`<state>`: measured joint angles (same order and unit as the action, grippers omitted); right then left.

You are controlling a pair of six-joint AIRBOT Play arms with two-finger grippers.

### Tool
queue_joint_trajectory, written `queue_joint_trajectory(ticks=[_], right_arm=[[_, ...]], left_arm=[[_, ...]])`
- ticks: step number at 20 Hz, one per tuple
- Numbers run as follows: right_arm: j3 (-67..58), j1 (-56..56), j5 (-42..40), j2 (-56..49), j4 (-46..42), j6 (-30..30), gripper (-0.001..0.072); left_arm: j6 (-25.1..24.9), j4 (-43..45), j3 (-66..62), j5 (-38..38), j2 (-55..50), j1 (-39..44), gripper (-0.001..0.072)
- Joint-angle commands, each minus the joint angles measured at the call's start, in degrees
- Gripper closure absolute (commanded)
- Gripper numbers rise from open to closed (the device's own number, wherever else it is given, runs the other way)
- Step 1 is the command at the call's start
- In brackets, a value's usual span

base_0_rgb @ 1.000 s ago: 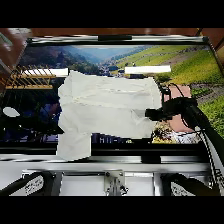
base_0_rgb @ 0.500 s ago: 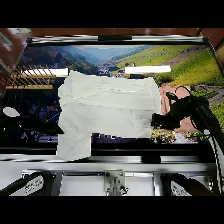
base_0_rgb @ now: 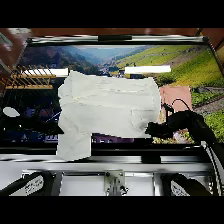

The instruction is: Fold the shirts.

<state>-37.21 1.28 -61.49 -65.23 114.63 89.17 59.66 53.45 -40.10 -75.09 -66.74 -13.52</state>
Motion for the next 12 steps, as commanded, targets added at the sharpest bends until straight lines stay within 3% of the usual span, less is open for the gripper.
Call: queue_joint_trajectory(ticks=[1,3,4,6,7,12], right_arm=[[0.9,0.0,4.6,-1.7,0.3,0.6,0.0170],[0.9,0.0,3.6,-4.5,1.1,1.4,0.0170],[0.9,0.0,3.6,-5.6,2.1,2.3,0.0210],[0.9,0.0,4.4,-6.3,2.3,2.5,0.0417],[0.9,0.0,5.2,-6.3,2.4,2.5,0.0463],[0.9,0.0,7.0,-6.3,3.5,2.5,0.0464]], left_arm=[[0.0,0.0,0.0,0.0,0.0,0.0,0.0678],[0.0,0.0,0.0,0.0,0.0,0.0,0.0677],[0.0,0.0,0.0,-0.2,0.0,0.0,0.0677],[0.2,0.0,0.0,-0.8,0.0,0.0,0.0677],[0.2,0.0,0.0,-1.1,0.0,0.0,0.0677],[0.2,0.0,0.0,-1.3,0.0,0.0,0.0677]])
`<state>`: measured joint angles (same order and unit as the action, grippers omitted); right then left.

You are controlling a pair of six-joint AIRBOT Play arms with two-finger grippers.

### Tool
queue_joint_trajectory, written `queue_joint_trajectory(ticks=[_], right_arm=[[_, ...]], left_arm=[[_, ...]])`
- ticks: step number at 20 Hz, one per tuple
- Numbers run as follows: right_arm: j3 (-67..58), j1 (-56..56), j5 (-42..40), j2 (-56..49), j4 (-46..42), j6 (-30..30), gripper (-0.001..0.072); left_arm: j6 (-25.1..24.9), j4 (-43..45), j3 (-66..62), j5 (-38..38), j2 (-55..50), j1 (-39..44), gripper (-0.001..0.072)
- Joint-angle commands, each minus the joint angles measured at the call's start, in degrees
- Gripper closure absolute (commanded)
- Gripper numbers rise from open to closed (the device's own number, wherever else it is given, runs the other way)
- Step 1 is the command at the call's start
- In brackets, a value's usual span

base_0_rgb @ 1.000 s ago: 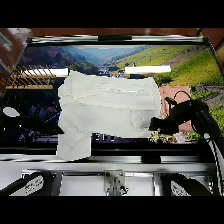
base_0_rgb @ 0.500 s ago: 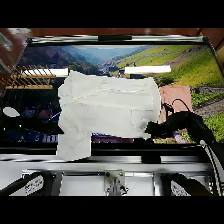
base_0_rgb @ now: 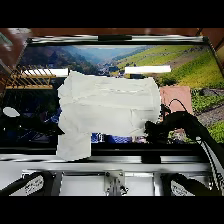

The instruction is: Fold the shirts.

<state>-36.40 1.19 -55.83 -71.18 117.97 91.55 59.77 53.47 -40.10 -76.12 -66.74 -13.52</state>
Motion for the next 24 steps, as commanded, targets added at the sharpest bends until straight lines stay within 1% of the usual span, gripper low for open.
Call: queue_joint_trajectory(ticks=[1,2,4,7,10,11,12,14,15,17,20,21,22,24], right_arm=[[0.0,0.0,1.3,-0.3,0.2,0.0,0.0571],[0.0,0.0,1.0,-0.3,0.3,-0.4,0.0670],[-0.3,-0.1,-1.2,0.2,0.9,0.4,0.0670],[-4.1,-0.1,-7.1,4.4,-0.2,2.9,0.0670],[-12.8,-0.1,-13.2,10.8,-1.4,3.4,0.0670],[-16.5,-0.1,-15.1,12.6,-1.7,3.4,0.0670],[-20.6,-0.1,-17.1,14.2,-2.0,3.4,0.0670],[-30.1,-0.1,-19.8,17.2,-2.3,2.9,0.0670],[-34.6,-0.1,-20.1,18.3,-2.5,2.0,0.0670],[-43.8,-0.1,-20.1,19.7,-3.0,0.2,0.0670],[-56.7,-0.1,-19.9,20.1,-3.0,-2.2,0.0670],[-60.0,-0.1,-19.7,20.1,-3.0,-3.0,0.0670],[-63.1,-0.1,-19.6,20.1,-3.0,-3.7,0.0670],[-68.0,-0.1,-19.2,20.1,-3.0,-5.2,0.0670]], left_arm=[[0.1,0.0,0.0,-0.3,0.0,0.0,0.0677],[0.1,0.0,0.0,-0.3,0.0,0.0,0.0677],[0.0,0.0,-0.1,-0.5,0.0,0.0,0.0677],[0.1,0.0,-3.7,-1.6,0.1,-0.1,0.0678],[0.1,0.0,-15.7,-6.6,0.1,-0.2,0.0678],[1.3,0.0,-21.0,-7.5,0.4,-0.2,0.0678],[3.6,-0.6,-27.1,-7.3,1.0,-0.2,0.0678],[6.6,-4.3,-39.6,-6.1,2.1,-0.2,0.0678],[8.6,-5.6,-46.1,-5.8,2.4,-0.2,0.0678],[14.4,-5.8,-60.1,-5.3,2.6,-0.2,0.0678],[20.7,-5.7,-79.3,-4.4,2.8,-1.1,0.0678],[22.3,-5.7,-83.2,-2.7,3.3,-1.3,0.0678],[23.7,-5.7,-84.9,0.5,4.9,-2.1,0.0678],[24.6,-5.5,-83.5,8.3,9.5,-3.5,0.0678]])
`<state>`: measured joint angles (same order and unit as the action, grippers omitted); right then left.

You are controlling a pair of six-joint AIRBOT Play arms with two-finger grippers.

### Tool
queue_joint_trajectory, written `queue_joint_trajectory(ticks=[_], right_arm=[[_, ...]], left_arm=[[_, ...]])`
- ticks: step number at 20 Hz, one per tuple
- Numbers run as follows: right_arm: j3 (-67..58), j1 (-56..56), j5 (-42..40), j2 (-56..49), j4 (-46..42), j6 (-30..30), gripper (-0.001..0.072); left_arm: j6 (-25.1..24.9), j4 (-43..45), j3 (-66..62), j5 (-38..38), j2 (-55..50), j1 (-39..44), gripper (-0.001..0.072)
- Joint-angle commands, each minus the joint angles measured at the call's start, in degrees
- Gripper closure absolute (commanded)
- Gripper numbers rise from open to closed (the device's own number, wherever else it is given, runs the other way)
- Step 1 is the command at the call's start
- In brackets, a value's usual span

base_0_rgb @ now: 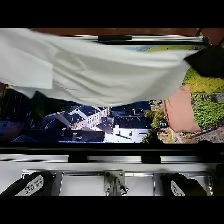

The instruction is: Fold the shirts.

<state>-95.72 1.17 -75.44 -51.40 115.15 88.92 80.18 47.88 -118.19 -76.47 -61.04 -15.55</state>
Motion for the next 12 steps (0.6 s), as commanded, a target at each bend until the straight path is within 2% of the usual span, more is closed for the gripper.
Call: queue_joint_trajectory(ticks=[1,5,9,12], right_arm=[[-10.8,0.0,0.7,0.3,-0.2,-2.8,0.0670],[-17.5,0.0,3.1,0.5,-0.2,-2.8,0.0670],[-18.1,0.0,7.9,2.4,0.0,-2.8,0.0670],[-18.1,0.0,8.0,2.9,0.0,-2.8,0.0670]], left_arm=[[4.2,0.1,-4.0,12.4,6.2,-2.5,0.0678],[3.5,0.1,0.6,22.7,13.7,-4.7,0.0678],[1.9,0.1,0.6,23.3,17.1,-4.7,0.0677],[1.9,0.1,0.6,21.3,17.9,-4.7,0.0677]])
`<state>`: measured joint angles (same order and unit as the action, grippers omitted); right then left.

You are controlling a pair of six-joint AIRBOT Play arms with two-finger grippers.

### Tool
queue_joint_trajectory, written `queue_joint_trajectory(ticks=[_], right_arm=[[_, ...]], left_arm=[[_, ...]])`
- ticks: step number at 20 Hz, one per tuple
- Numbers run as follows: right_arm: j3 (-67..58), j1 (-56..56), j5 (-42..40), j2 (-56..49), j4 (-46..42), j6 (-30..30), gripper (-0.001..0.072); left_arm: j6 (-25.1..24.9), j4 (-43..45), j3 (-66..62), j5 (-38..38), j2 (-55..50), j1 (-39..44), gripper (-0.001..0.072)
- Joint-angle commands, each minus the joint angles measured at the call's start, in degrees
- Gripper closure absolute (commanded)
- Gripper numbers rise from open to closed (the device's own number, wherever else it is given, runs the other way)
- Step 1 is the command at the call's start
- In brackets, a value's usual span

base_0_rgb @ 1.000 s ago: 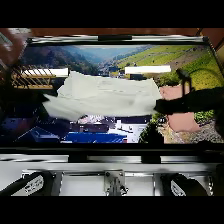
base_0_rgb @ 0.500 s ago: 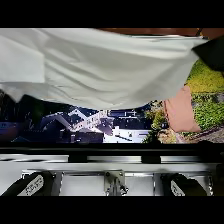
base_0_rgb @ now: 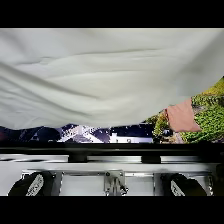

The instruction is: Fold the shirts.

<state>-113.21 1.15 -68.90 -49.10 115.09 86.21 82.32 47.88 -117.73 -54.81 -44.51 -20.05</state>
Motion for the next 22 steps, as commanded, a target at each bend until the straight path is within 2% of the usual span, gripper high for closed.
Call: queue_joint_trajectory(ticks=[1,3,7,8,10,13,15,17,19,22], right_arm=[[-0.6,0.0,1.1,0.5,0.1,-0.1,0.0670],[-0.6,0.0,-2.4,-0.3,-0.6,-0.1,0.0670],[-0.6,0.0,-19.7,-7.3,-1.7,-0.9,0.0670],[-0.5,0.0,-22.9,-9.9,-3.2,-0.9,0.0669],[-0.5,0.0,-23.6,-15.7,-6.3,-0.9,0.0669],[-0.5,0.0,-15.0,-25.7,-7.6,-1.0,0.0669],[-0.5,0.0,-6.2,-32.0,-5.5,-1.0,0.0669],[-0.5,0.0,3.5,-38.1,-1.8,-1.0,0.0669],[-0.5,0.0,9.7,-43.4,1.6,-1.0,0.0669],[-0.5,0.0,12.2,-50.5,2.0,-1.6,0.0669]], left_arm=[[-0.2,0.1,0.2,-2.7,1.2,-0.2,0.0677],[-0.2,0.5,2.3,-8.7,0.8,-0.2,0.0677],[-0.2,4.9,13.2,-20.0,-0.5,-0.2,0.0677],[-0.2,4.8,16.9,-20.9,-1.2,-0.2,0.0677],[-1.7,4.8,24.9,-20.9,-3.7,-0.2,0.0677],[-3.0,4.7,32.3,-20.6,-10.6,1.3,0.0678],[-6.3,4.5,32.7,-19.5,-16.9,3.9,0.0677],[-9.9,4.3,32.7,-13.8,-22.1,6.7,0.0677],[-10.7,4.3,32.7,-5.9,-26.5,8.9,0.0677],[-10.5,4.3,32.7,4.2,-32.4,11.6,0.0677]])
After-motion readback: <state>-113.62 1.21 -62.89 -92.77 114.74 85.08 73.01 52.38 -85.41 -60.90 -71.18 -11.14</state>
